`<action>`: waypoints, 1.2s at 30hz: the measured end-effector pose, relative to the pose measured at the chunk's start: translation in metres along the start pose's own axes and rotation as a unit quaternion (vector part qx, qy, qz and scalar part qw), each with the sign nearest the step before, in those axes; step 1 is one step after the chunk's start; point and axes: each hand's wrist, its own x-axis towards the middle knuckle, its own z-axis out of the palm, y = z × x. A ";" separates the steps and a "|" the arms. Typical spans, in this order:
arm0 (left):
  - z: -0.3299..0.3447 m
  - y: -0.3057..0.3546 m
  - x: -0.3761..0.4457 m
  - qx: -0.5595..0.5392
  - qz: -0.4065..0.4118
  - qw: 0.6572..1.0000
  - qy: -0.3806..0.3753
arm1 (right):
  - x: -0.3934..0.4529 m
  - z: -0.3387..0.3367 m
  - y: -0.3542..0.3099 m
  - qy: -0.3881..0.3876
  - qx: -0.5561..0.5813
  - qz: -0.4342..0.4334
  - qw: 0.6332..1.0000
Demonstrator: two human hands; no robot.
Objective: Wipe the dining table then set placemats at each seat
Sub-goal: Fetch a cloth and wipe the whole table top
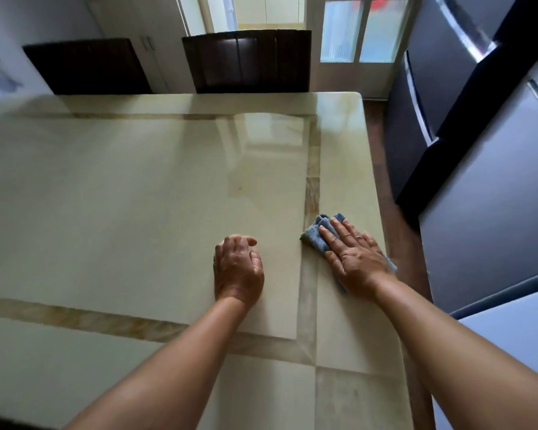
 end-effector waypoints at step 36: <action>0.006 -0.045 0.166 -0.026 -0.107 0.988 0.107 | 0.258 -0.049 -0.025 0.029 0.022 0.112 0.993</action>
